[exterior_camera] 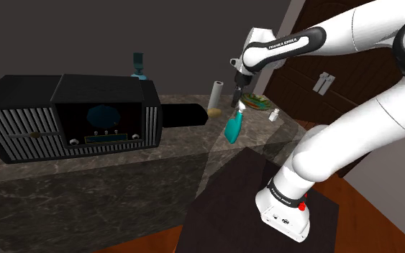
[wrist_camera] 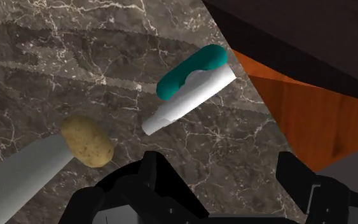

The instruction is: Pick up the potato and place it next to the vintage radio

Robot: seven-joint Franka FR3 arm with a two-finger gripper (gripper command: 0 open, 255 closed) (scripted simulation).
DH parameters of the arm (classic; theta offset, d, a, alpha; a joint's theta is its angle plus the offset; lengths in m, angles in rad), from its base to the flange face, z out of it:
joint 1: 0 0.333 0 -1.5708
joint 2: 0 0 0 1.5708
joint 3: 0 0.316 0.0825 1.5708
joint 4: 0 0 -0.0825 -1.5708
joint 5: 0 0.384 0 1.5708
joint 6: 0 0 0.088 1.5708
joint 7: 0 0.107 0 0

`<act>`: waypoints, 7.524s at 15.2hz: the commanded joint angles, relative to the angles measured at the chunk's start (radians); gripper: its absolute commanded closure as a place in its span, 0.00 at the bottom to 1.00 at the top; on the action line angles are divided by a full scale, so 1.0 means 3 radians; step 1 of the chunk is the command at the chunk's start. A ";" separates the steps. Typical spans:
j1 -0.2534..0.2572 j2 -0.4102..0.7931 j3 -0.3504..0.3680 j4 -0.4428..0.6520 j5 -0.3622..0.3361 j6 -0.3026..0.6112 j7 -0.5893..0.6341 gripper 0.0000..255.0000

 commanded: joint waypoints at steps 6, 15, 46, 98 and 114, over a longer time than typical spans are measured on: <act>0.0138 0.0965 -0.0484 0.0393 0.0508 0.0566 -0.1120 0.00; -0.0200 0.2369 -0.0368 0.1356 0.1719 0.0734 -0.2697 0.00; -0.0682 0.3406 0.0055 0.2208 0.2201 0.0820 -0.3348 1.00; -0.0385 0.2179 -0.0407 0.2860 0.1393 -0.0937 -0.2723 1.00; -0.0428 0.2143 -0.0436 0.3532 0.1344 -0.1634 -0.2638 1.00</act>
